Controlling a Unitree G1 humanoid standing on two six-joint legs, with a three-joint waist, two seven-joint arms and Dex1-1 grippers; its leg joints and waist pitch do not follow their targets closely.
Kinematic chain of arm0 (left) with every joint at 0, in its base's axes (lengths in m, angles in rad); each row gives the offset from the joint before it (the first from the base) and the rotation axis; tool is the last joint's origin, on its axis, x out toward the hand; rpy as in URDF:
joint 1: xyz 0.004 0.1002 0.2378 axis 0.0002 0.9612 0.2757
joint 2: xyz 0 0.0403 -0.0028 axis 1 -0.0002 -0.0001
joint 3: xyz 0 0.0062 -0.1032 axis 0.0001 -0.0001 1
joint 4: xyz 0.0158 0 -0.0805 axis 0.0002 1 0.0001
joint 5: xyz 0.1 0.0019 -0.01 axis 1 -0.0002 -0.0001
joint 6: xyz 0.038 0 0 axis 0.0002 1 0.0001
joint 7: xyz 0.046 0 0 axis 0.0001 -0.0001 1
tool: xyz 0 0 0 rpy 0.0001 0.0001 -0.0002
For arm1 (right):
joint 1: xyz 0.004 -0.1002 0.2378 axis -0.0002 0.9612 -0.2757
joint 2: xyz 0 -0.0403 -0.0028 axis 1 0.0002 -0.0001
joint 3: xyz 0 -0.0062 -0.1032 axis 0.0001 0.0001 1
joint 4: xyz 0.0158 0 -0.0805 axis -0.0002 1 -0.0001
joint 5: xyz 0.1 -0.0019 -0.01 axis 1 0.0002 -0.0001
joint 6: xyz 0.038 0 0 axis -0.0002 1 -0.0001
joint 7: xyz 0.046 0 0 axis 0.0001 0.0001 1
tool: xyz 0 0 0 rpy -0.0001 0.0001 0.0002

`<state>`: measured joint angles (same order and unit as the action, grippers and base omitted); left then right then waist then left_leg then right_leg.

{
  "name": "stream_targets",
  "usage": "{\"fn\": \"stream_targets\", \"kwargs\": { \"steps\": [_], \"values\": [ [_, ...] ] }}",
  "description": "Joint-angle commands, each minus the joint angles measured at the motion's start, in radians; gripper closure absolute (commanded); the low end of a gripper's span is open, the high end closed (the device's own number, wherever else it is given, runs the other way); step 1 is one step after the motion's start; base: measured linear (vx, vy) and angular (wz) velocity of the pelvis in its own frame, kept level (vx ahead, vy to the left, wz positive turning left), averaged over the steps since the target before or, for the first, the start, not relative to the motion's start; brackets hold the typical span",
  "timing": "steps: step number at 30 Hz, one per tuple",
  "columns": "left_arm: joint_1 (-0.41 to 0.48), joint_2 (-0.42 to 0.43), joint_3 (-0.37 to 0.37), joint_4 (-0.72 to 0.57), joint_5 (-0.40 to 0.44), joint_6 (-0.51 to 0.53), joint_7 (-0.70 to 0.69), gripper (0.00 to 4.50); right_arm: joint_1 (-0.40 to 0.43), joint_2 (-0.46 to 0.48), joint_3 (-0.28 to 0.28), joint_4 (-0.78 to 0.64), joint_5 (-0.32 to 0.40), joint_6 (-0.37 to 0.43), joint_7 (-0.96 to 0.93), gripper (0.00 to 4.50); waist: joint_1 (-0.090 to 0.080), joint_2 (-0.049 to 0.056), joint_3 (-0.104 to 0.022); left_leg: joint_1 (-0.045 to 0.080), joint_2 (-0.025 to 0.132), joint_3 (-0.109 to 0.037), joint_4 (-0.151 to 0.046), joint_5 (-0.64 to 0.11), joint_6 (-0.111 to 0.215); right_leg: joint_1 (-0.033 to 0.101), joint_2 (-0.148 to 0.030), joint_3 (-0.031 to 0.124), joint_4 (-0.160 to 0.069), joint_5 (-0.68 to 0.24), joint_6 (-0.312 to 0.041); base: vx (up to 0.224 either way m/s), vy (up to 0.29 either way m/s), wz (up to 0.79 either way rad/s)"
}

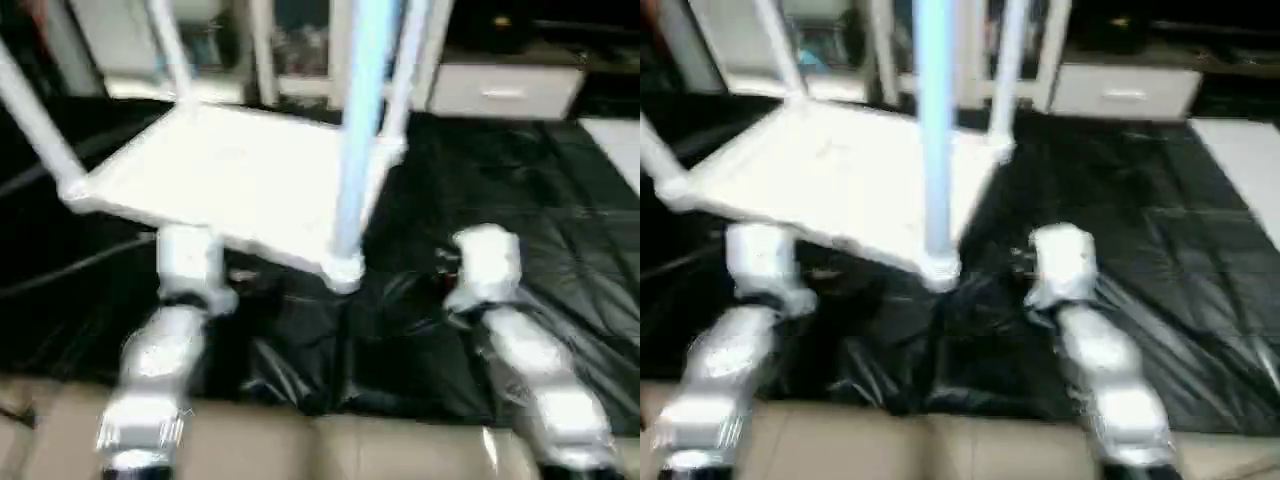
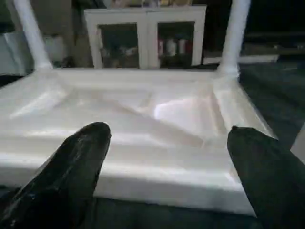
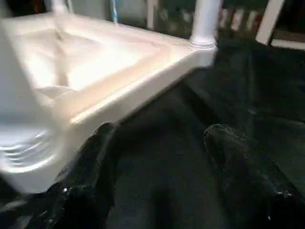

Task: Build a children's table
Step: Rotate table base

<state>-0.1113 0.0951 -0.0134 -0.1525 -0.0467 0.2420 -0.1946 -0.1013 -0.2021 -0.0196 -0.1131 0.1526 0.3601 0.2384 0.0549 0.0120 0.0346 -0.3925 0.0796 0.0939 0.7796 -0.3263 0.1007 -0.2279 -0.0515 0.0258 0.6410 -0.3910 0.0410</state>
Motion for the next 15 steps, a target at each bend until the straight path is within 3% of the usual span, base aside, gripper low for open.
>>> {"fn": "stream_targets", "kwargs": {
  "steps": [1, 2, 3, 4, 5, 6, 7, 8, 9, 10, 11, 12, 13, 14, 15],
  "values": [
    [0.008, 0.030, 0.045, -0.003, 0.000, 0.011, 0.000, 0.07, -0.023, 0.027, 0.037, -0.028, 0.004, 0.007, 0.001, 1.41, 0.048, 0.003, -0.047, -0.063, 0.028, -0.001, -0.126, 0.207, -0.022, 0.099, -0.057, 0.012, -0.098, 0.642, 0.040, 0.127, -0.027, 0.02],
    [0.008, 0.031, 0.045, -0.003, -0.001, 0.012, -0.001, 0.07, -0.022, 0.028, 0.037, -0.029, 0.003, 0.008, 0.000, 1.41, 0.023, 0.074, -0.061, 0.031, 0.093, -0.040, -0.207, 0.277, 0.049, 0.059, -0.018, -0.072, -0.073, 0.422, 0.085, 0.127, 0.000, -0.11],
    [0.009, 0.031, 0.045, -0.004, -0.001, 0.013, -0.001, 0.07, -0.021, 0.029, 0.036, -0.031, 0.003, 0.009, -0.001, 1.41, -0.018, 0.081, -0.028, 0.059, 0.139, -0.114, -0.247, 0.094, 0.135, -0.010, 0.022, -0.113, -0.005, 0.183, 0.075, 0.127, 0.000, -0.11],
    [0.010, 0.032, 0.044, -0.005, -0.001, 0.014, -0.002, 0.07, -0.020, 0.030, 0.035, -0.032, 0.003, 0.010, -0.001, 1.41, -0.041, 0.074, -0.084, 0.187, 0.211, -0.195, -0.225, 0.070, 0.361, -0.126, 0.014, -0.097, 0.106, -0.061, 0.022, 0.154, 0.001, -0.16],
    [0.010, 0.033, 0.044, -0.005, -0.004, 0.015, -0.002, 0.07, -0.019, 0.031, 0.033, -0.035, 0.003, 0.012, -0.001, 1.41, -0.026, 0.084, -0.083, 0.183, 0.193, -0.172, -0.198, 0.100, 0.359, -0.175, 0.000, -0.077, 0.134, -0.035, 0.044, 0.164, -0.019, 0.00],
    [0.009, 0.034, 0.044, -0.004, -0.005, 0.016, -0.002, 0.07, -0.018, 0.031, 0.033, -0.036, 0.003, 0.013, -0.002, 1.41, -0.035, 0.076, -0.078, 0.173, 0.194, -0.172, -0.207, 0.140, 0.355, -0.188, -0.004, -0.073, 0.147, 0.000, 0.069, 0.164, -0.019, 0.00],
    [0.008, 0.034, 0.044, -0.003, -0.005, 0.016, -0.003, 0.07, -0.018, 0.031, 0.033, -0.037, 0.003, 0.013, -0.002, 1.41, -0.031, 0.069, -0.065, 0.131, 0.171, -0.123, -0.234, 0.170, 0.316, -0.191, 0.001, -0.076, 0.156, 0.080, 0.087, 0.091, 0.018, 0.10],
    [0.007, 0.034, 0.044, -0.002, -0.006, 0.016, -0.003, 0.07, -0.017, 0.031, 0.032, -0.038, 0.004, 0.013, -0.003, 1.41, -0.034, 0.049, -0.044, 0.095, 0.167, -0.087, -0.269, 0.083, 0.285, -0.186, -0.007, -0.064, 0.136, 0.165, 0.057, 0.074, -0.011, -0.01],
    [0.007, 0.036, 0.043, -0.002, -0.008, 0.017, -0.002, 0.07, -0.016, 0.030, 0.032, -0.039, 0.004, 0.014, -0.003, 1.41, -0.029, 0.036, -0.030, 0.071, 0.153, -0.064, -0.289, -0.019, 0.263, -0.170, -0.014, -0.056, 0.102, 0.199, 0.030, 0.074, -0.011, -0.01],
    [0.006, 0.039, 0.041, 0.002, -0.012, 0.019, -0.004, 0.07, -0.014, 0.029, 0.030, -0.042, 0.003, 0.015, -0.004, 1.41, -0.014, 0.002, -0.004, 0.042, 0.106, -0.005, -0.299, -0.271, 0.158, -0.135, -0.038, -0.024, -0.025, 0.147, -0.016, 0.050, -0.075, -0.02],
    [0.005, 0.040, 0.042, 0.006, -0.020, 0.023, -0.010, 0.07, -0.013, 0.028, 0.028, -0.044, 0.003, 0.016, -0.004, 1.41, 0.002, -0.047, -0.018, 0.072, 0.017, 0.039, -0.119, -0.253, 0.052, -0.108, -0.131, 0.077, -0.164, -0.467, 0.009, 0.043, -0.130, 0.02],
    [0.004, 0.041, 0.044, 0.013, -0.032, 0.022, -0.022, 0.07, -0.011, 0.026, 0.026, -0.048, 0.003, 0.018, -0.004, 1.41, 0.008, -0.030, -0.028, 0.061, 0.017, 0.022, -0.048, -0.132, 0.024, -0.082, -0.196, 0.126, -0.189, -0.663, -0.049, 0.043, -0.130, 0.02],
    [0.004, 0.041, 0.046, 0.018, -0.040, 0.020, -0.029, 0.07, -0.010, 0.026, 0.024, -0.050, 0.003, 0.019, -0.004, 1.41, 0.018, -0.034, -0.031, -0.007, 0.027, -0.015, -0.037, 0.013, -0.032, -0.038, -0.187, 0.128, -0.157, -0.651, -0.087, 0.082, -0.101, -0.02],
    [0.005, 0.050, 0.046, 0.031, -0.056, 0.030, -0.061, 0.07, -0.007, 0.023, 0.021, -0.056, 0.003, 0.022, -0.004, 1.41, 0.018, -0.038, -0.026, -0.020, 0.031, -0.027, -0.073, 0.100, -0.063, -0.040, -0.153, 0.101, -0.128, -0.427, -0.110, 0.083, -0.053, -0.04],
    [0.006, 0.068, 0.040, 0.049, -0.080, 0.021, -0.118, 0.07, -0.004, 0.018, 0.017, -0.064, 0.004, 0.027, -0.002, 1.41, 0.020, -0.032, -0.030, -0.014, 0.037, -0.029, -0.108, 0.166, -0.076, -0.047, -0.133, 0.078, -0.114, -0.279, -0.124, 0.083, -0.053, -0.04]
  ]
}}
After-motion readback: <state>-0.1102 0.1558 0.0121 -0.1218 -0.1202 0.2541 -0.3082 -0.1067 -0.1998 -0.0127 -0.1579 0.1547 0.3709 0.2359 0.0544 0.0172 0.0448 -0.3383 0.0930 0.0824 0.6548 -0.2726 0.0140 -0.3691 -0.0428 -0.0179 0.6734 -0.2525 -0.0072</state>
